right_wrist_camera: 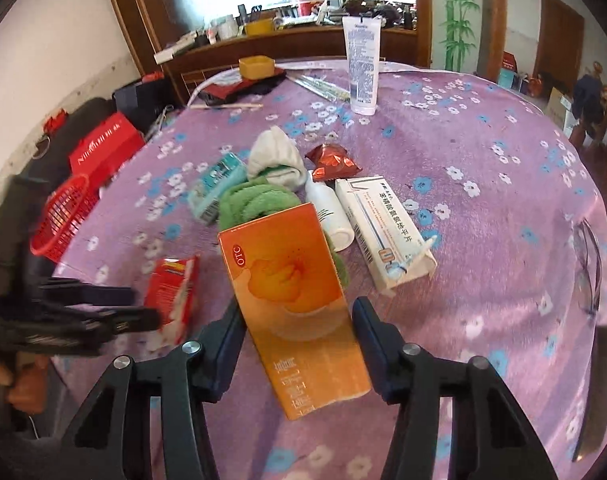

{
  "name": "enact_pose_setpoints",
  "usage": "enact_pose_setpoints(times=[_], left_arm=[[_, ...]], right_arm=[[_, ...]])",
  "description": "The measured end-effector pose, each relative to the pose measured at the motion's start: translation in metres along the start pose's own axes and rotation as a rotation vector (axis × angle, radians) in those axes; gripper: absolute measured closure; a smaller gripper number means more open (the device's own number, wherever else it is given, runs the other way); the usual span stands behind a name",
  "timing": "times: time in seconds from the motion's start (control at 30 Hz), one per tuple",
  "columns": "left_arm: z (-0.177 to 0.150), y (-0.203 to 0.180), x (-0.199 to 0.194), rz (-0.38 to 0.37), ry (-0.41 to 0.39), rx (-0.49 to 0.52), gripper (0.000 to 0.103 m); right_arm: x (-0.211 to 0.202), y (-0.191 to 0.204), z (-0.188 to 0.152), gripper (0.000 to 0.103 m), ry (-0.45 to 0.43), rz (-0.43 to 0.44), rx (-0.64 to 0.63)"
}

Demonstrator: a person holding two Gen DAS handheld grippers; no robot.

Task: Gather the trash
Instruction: 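Grasp the red snack box with the left tool while the right tool grasps the orange box, then lift and hold the red snack box and orange box above the table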

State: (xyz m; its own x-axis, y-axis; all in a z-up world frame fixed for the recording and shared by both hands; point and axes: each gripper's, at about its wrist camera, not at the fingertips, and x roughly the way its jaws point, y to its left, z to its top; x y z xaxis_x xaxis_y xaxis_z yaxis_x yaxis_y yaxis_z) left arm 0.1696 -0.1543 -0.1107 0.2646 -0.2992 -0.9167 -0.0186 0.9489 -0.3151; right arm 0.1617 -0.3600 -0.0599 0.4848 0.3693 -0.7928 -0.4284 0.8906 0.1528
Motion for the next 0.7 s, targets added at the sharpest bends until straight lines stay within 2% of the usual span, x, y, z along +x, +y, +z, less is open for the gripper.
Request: enact_pose_setpoints(times=[0.13,0.17,0.43,0.5,0.7], left_arm=[[0.007,-0.012,0.011,0.011,0.001,0.037,0.072],[0.008,-0.016,0.011,0.018,-0.01,0.053,0.078],[0.004,-0.027,-0.004,0.041,-0.083,0.155,0.088],[0.002,-0.024,-0.015,0.061,-0.115,0.167,0.091],[-0.005,-0.006,-0.053,0.122,-0.229,0.158,0.09]], right_arm=[[-0.012,-0.002,-0.005,0.045,-0.016,-0.001,0.033],[-0.015,-0.002,-0.007,0.045,-0.018,-0.001,0.048],[-0.012,-0.003,-0.014,0.045,-0.013,0.021,0.137],[-0.012,0.002,-0.014,0.045,-0.017,0.025,0.139],[-0.005,0.023,-0.01,0.045,-0.015,0.047,0.146]])
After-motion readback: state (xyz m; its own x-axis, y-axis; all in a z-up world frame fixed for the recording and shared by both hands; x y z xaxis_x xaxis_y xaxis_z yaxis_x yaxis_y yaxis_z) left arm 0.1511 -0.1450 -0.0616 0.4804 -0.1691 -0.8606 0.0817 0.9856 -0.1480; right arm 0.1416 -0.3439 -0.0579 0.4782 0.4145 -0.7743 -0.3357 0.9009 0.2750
